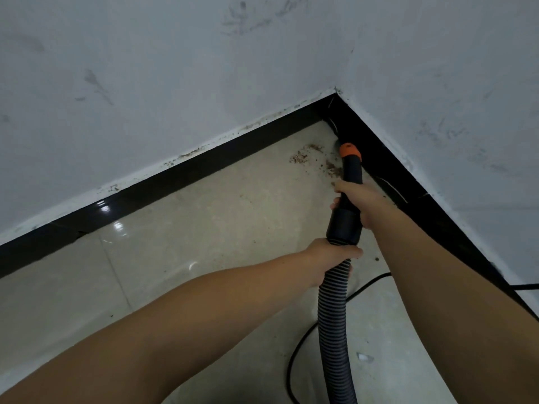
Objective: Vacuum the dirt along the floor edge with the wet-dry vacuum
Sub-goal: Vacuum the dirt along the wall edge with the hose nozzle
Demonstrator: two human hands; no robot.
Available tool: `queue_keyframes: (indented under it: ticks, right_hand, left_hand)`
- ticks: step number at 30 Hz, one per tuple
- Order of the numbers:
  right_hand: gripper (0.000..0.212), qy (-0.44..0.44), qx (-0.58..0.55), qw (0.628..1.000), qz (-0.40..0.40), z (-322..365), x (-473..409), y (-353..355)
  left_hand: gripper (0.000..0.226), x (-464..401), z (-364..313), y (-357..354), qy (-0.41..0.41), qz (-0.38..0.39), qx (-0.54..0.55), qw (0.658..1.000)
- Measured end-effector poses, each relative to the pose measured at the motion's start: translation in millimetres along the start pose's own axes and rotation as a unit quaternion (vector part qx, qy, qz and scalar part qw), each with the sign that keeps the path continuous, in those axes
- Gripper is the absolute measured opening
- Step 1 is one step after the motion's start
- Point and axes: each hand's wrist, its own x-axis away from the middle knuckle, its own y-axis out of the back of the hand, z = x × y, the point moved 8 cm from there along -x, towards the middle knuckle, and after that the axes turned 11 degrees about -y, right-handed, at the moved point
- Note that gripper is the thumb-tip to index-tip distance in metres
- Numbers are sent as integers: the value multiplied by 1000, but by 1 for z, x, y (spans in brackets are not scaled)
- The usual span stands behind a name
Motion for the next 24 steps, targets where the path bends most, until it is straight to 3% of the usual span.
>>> queue_keyframes:
  ticks: [8,15,24]
  right_hand:
    - [24,6,-10,1000,17,11,1,-13]
    - [20,-5,103,992,74,-8,24,-20]
    - [18,-8,143,984,109,-33,50,-29]
  left_hand:
    - [17,1,-13,12,-11,-28,-1,1000]
    - [18,27,9,-11,10,-27,28,999]
    - [17,51,40,-22,29,-49,69,996]
